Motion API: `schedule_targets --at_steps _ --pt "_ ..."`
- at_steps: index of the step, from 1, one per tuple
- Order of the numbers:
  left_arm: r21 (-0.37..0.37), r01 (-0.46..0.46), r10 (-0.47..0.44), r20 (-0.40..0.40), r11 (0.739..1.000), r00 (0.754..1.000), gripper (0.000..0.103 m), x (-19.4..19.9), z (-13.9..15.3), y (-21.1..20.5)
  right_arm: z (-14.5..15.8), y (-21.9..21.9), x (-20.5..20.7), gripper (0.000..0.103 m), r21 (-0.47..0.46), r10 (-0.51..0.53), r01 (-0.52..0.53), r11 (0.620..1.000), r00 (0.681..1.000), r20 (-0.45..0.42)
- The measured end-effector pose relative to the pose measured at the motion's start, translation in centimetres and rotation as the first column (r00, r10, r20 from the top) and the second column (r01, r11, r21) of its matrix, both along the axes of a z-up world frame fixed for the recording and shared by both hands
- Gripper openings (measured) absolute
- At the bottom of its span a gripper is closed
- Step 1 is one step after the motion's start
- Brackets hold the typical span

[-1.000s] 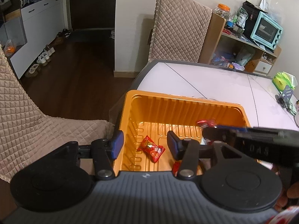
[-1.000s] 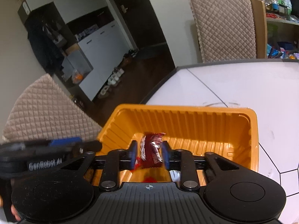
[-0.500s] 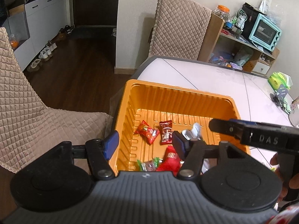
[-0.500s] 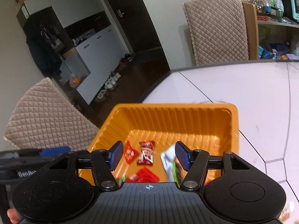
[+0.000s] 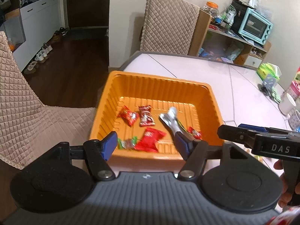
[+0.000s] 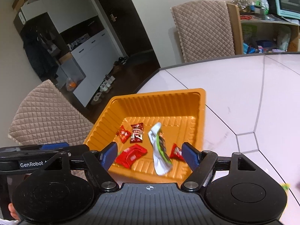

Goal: Organize snacks
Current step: 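Move both tools back toward the remaining snacks on the table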

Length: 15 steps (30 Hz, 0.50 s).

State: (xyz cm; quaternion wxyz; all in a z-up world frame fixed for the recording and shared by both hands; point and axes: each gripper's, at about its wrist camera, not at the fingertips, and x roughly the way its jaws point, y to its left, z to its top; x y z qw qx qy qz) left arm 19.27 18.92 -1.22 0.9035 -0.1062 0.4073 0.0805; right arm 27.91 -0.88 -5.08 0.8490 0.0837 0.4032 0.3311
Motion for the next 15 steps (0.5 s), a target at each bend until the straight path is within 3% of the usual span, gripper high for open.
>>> schedule_targets --at_steps 15 --pt "-0.025 0.093 -0.093 -0.027 0.995 0.995 0.067 -3.8 -0.3 -7.8 0.3 -9.7 -6.0 0.078 -0.02 -0.095 0.095 0.995 0.995 -0.029"
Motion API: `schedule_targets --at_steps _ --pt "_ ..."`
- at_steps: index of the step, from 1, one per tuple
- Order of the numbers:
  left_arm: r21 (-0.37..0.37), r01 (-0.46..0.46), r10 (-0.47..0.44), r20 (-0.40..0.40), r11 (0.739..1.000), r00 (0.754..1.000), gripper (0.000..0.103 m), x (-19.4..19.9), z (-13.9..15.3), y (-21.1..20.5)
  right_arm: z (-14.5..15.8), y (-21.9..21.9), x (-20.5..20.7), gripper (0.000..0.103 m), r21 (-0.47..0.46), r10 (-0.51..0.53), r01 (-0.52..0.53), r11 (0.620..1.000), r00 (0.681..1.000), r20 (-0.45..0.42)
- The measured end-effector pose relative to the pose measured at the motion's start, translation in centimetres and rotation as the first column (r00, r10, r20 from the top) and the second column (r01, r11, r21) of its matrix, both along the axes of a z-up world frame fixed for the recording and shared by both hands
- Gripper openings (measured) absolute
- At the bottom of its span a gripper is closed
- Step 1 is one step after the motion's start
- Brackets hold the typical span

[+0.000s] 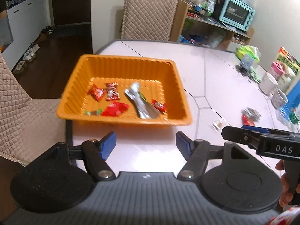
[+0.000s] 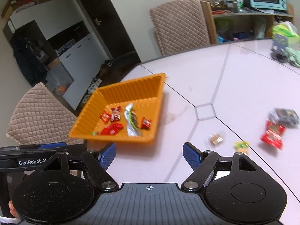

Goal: Organize snacks
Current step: 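Move both tools back toward the remaining snacks on the table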

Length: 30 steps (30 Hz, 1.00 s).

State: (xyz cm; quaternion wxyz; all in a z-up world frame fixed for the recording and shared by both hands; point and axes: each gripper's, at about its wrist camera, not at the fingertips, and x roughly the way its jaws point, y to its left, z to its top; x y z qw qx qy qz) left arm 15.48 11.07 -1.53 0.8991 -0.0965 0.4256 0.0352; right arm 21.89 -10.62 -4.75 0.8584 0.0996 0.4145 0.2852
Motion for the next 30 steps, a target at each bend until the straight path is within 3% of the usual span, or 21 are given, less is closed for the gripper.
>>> schedule_targets --at_steps 17,30 --pt "-0.014 0.162 -0.162 -0.066 0.987 0.984 0.067 -0.2 -2.5 -9.5 -1.4 -9.9 -3.7 0.078 -0.055 -0.176 0.172 0.983 0.983 -0.059" --pt "0.013 0.333 -0.332 -0.039 0.943 0.942 0.067 2.9 -3.4 -15.1 -2.1 -15.6 -3.6 0.078 -0.064 -0.315 0.31 0.948 0.946 -0.079"
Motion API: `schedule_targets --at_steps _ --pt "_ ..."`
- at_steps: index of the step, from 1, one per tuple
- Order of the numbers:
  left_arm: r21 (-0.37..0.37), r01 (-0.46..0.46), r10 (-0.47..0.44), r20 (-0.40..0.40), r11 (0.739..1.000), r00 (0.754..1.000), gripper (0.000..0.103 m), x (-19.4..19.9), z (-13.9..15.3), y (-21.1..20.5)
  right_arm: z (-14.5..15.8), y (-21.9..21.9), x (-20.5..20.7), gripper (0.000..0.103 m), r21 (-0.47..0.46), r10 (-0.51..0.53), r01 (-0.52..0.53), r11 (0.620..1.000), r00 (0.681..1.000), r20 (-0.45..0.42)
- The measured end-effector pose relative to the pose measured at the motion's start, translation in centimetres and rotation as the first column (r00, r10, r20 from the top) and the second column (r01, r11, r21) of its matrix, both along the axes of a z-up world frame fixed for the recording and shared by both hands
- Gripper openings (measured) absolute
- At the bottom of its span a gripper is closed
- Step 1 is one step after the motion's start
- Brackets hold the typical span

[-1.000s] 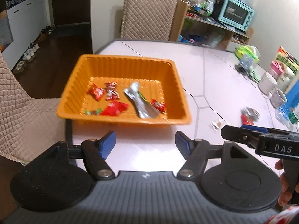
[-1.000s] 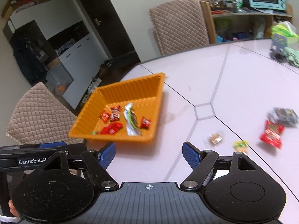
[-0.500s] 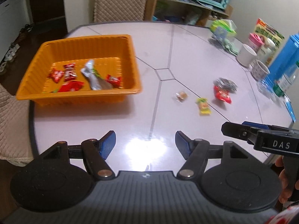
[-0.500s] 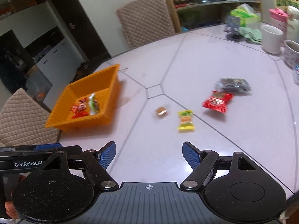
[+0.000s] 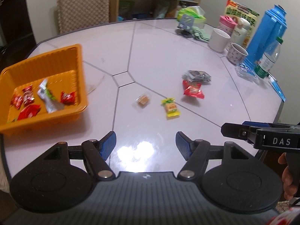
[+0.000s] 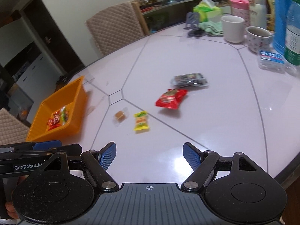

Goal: Organize snacks
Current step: 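Move both tools back toward the remaining snacks on the table, then grasp the clear cookie packet with the left gripper while the right gripper grasps the red packet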

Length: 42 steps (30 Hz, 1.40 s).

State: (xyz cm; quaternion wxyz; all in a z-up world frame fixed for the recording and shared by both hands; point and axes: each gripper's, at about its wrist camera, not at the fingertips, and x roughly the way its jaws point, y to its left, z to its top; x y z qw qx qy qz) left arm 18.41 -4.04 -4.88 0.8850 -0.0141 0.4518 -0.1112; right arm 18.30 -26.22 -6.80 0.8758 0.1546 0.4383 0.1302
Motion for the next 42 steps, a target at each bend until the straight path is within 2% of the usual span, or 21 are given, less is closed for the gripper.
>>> schedule_targets --at_steps 8,12,29,35,42 --pt "0.033 0.085 -0.086 0.024 0.996 0.996 0.066 3.2 -0.8 -1.4 -0.6 -1.5 1.0 0.078 0.0 -0.052 0.052 0.999 0.998 -0.019" --pt "0.063 0.125 -0.127 0.021 0.99 0.992 0.057 5.2 -1.6 -1.8 -1.1 -1.9 2.0 0.078 -0.002 -0.072 0.072 0.997 0.997 -0.03" --pt "0.108 0.238 -0.237 -0.02 0.965 0.971 0.053 11.3 -5.1 -2.7 -2.8 -2.6 5.5 0.078 -0.009 -0.119 0.119 0.993 0.99 -0.071" --pt "0.125 0.248 -0.243 -0.051 0.961 0.969 0.051 12.7 -6.5 -2.8 -3.3 -2.6 6.2 0.078 -0.011 -0.124 0.124 0.992 0.988 -0.086" --pt "0.113 0.244 -0.235 -0.089 0.963 0.968 0.04 13.8 -7.6 -3.2 -3.8 -2.6 6.9 0.078 -0.012 -0.129 0.129 0.992 0.987 -0.099"
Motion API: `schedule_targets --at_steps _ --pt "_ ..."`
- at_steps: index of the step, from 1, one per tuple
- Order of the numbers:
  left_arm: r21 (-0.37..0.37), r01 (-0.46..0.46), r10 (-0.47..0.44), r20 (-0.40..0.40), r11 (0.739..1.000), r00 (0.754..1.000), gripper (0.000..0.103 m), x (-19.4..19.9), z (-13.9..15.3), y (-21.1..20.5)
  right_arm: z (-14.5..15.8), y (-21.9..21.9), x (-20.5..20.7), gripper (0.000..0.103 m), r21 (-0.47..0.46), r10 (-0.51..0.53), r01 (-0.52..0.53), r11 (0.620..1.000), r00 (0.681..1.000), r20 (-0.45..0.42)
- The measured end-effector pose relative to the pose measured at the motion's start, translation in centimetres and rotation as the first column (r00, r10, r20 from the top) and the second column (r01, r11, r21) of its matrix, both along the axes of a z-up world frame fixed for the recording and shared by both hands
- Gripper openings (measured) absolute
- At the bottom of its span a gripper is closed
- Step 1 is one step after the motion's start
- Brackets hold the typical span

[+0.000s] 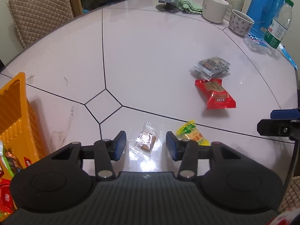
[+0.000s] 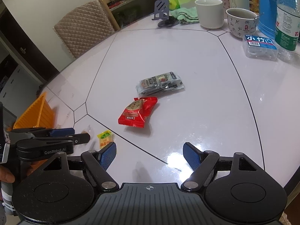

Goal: Organize snacks
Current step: 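Grasp the clear cookie packet with the left gripper while the right gripper grasps the red packet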

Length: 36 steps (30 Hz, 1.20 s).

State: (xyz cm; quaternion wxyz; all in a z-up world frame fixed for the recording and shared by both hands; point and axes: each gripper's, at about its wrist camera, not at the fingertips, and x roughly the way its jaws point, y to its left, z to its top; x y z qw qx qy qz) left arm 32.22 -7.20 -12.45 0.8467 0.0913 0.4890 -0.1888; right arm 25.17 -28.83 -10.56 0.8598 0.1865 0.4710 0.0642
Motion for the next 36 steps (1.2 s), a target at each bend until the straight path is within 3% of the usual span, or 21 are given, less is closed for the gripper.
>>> schedule_targets --at_steps 6,12,36 --pt "0.004 -0.006 0.006 -0.021 1.0 1.0 0.034 0.3 -0.5 -0.2 -0.1 0.0 0.3 0.078 0.0 -0.001 0.001 1.0 1.0 -0.003" --pt "0.006 -0.019 0.019 -0.029 1.0 0.999 0.02 0.4 -0.8 -0.2 -0.2 0.3 0.7 0.078 -0.001 0.003 -0.003 1.0 1.0 -0.004" --pt "-0.041 -0.094 0.095 0.008 0.995 0.995 0.019 0.6 1.4 1.1 0.4 1.5 3.1 0.078 -0.005 0.042 -0.041 0.999 0.998 0.036"
